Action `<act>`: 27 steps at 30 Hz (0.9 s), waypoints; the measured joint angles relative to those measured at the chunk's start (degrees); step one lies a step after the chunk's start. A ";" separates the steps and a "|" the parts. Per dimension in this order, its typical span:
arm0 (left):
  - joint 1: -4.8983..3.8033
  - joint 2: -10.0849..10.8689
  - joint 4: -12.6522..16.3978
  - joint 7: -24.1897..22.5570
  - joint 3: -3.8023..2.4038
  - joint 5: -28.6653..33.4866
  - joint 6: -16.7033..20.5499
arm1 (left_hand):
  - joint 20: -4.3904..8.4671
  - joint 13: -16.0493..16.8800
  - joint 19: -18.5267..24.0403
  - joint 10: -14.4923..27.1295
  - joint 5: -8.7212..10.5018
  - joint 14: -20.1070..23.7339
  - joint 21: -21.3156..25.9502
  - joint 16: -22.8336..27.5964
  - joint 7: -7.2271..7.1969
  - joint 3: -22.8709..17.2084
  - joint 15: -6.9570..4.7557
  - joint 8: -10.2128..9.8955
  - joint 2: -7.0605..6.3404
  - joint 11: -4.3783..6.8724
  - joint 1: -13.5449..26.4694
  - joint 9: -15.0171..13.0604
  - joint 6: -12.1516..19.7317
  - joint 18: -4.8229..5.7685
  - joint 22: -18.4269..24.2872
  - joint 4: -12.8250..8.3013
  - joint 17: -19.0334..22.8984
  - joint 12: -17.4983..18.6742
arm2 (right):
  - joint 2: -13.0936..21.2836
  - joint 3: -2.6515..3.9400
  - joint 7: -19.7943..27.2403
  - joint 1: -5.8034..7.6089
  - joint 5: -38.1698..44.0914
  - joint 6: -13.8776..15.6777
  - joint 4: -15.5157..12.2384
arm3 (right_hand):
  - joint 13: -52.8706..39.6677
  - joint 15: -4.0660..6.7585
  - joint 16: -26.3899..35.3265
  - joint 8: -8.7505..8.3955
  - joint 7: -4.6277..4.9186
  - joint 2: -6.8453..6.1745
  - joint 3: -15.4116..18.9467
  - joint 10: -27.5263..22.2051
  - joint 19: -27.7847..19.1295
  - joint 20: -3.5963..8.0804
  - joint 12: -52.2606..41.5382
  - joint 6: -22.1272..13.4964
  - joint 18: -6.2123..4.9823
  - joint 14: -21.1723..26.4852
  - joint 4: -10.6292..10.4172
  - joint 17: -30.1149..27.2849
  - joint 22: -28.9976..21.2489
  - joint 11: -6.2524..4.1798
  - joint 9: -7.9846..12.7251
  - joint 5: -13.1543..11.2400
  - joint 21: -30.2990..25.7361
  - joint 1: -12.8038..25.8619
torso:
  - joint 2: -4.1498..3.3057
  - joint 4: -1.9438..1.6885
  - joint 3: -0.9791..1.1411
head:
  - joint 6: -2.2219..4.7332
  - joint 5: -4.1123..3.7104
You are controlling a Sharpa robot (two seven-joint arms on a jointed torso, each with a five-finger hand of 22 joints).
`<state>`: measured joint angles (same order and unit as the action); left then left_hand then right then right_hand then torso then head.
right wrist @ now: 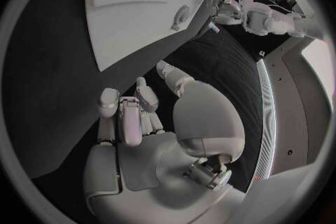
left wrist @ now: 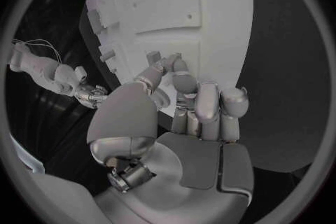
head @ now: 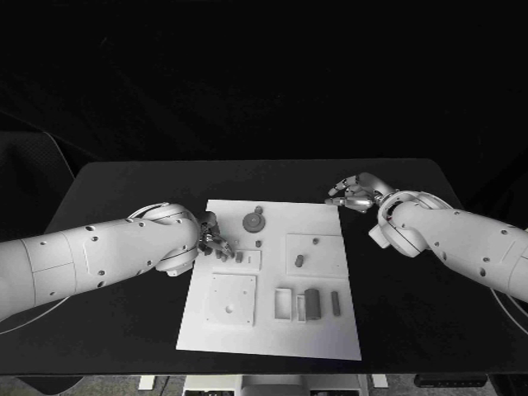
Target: Assemble the parts on the task board
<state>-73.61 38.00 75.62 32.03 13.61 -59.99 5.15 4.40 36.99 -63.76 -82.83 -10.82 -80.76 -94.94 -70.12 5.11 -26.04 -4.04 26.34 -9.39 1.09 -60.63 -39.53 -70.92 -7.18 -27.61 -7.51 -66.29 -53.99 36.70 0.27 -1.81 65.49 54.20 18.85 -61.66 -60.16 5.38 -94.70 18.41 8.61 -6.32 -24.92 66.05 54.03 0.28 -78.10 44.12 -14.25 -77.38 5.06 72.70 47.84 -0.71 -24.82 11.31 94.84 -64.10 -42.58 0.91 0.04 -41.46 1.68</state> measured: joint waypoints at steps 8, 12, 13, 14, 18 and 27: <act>-0.01 0.16 0.05 -0.12 0.00 -0.14 -0.78 | 0.01 0.48 0.62 0.64 0.01 0.59 0.00 -0.23 0.41 1.11 -0.60 -1.09 -0.30 1.40 -1.41 0.29 2.30 -0.44 -0.03 -0.65 -0.40 -0.40 | 0.01 0.00 0.00 -0.01 0.00 -0.02 -0.01 | 0.00 0.00 0.00 0.00 0.12 0.00 0.00 0.00 0.00 0.00 0.00 -0.12 0.00 0.00 0.00 0.00 0.00 0.00 0.00 0.00 0.00 0.00 | 0.00 -0.01 -0.01 | -0.09 -0.03; -0.01 0.23 0.06 -0.21 0.00 -0.20 -1.06 | 0.01 0.61 1.01 0.73 0.01 0.60 0.00 -0.41 0.48 1.49 -0.59 -1.45 -0.24 1.47 -2.12 0.40 2.61 -0.50 -0.06 -0.60 -0.49 -0.59 | 0.02 0.00 0.00 -0.01 0.00 -0.02 -0.01 | 0.00 0.00 0.00 0.00 0.12 0.00 0.00 0.00 0.00 0.00 0.00 -0.12 0.00 0.00 0.00 0.00 0.00 0.00 0.00 0.00 0.00 0.00 | 0.00 -0.01 -0.01 | -0.14 -0.05; -0.01 0.23 0.06 -0.24 0.00 -0.21 -1.09 | 0.01 0.65 1.01 0.77 0.02 0.60 0.00 -0.45 0.35 1.66 -0.60 -1.58 -0.28 1.50 -2.32 0.40 2.74 -0.51 -0.06 -0.71 -0.50 -0.59 | 0.02 0.00 0.00 -0.01 0.00 -0.03 -0.01 | 0.00 0.00 0.00 0.00 0.12 0.00 0.00 0.00 0.00 0.00 0.00 -0.12 0.00 0.00 0.00 0.00 0.01 0.00 0.00 0.00 0.00 0.00 | 0.00 -0.01 -0.01 | -0.14 -0.06; -0.01 0.24 0.07 -0.27 0.01 -0.23 -1.12 | 0.01 0.72 1.01 1.04 0.02 0.60 0.00 -0.45 0.20 1.82 -0.60 -1.79 -0.32 1.54 -2.64 0.39 2.93 -0.56 -0.06 -0.55 -0.54 -0.59 | 0.02 0.00 0.00 -0.01 0.00 -0.03 -0.01 | 0.00 0.00 0.00 0.00 0.12 0.00 0.00 0.00 0.00 0.00 0.00 -0.12 0.00 0.00 0.00 0.00 0.00 0.00 0.00 0.00 0.00 0.00 | 0.00 -0.01 -0.02 | -0.14 -0.06; -0.03 0.27 0.08 -0.44 0.01 -0.26 -1.14 | -0.19 1.00 1.22 1.39 0.35 0.95 0.00 -0.72 0.38 1.90 -1.52 -2.10 -0.11 1.51 -4.35 0.47 3.35 -0.83 -0.06 -0.47 -0.73 -0.99 | 0.01 0.00 0.00 -0.02 0.00 -0.04 -0.01 | -0.01 0.00 0.00 0.00 0.11 0.00 -0.09 0.00 0.00 0.00 0.00 -0.11 0.00 0.00 -0.09 0.00 0.01 0.00 0.00 0.00 0.00 0.00 | 0.00 -0.01 -0.02 | -0.19 -0.07; -0.02 0.28 0.07 -0.83 0.00 -0.15 -1.10 | -0.21 1.40 1.22 1.67 0.21 1.21 0.00 -1.07 0.44 0.66 -1.78 -2.11 -0.84 1.56 -5.88 0.32 3.51 -0.89 -0.05 0.85 -0.84 -1.69 | 0.01 0.00 0.00 -0.03 -0.01 -0.07 -0.01 | -0.01 0.00 0.00 0.00 0.11 0.00 -0.16 0.00 0.00 0.00 0.00 -0.11 0.00 0.00 -0.16 0.00 0.01 0.00 0.00 0.00 0.00 0.00 | -0.01 -0.01 -0.02 | -0.20 -0.12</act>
<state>-73.63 38.28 75.69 31.20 13.61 -60.14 4.06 4.20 38.39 -62.54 -81.15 -10.60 -79.55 -94.94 -71.19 5.55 -25.38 -5.82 24.23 -10.23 2.65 -66.51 -39.21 -67.41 -8.07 -27.66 -6.66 -67.14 -55.68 36.71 0.27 -1.80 65.46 54.19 18.78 -61.67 -60.17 5.38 -94.70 18.41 8.72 -6.32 -25.08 66.05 54.03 0.28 -78.10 44.01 -14.24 -77.38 4.90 72.70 47.85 -0.70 -24.82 11.32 94.84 -64.11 -42.58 0.90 0.02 -41.65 1.55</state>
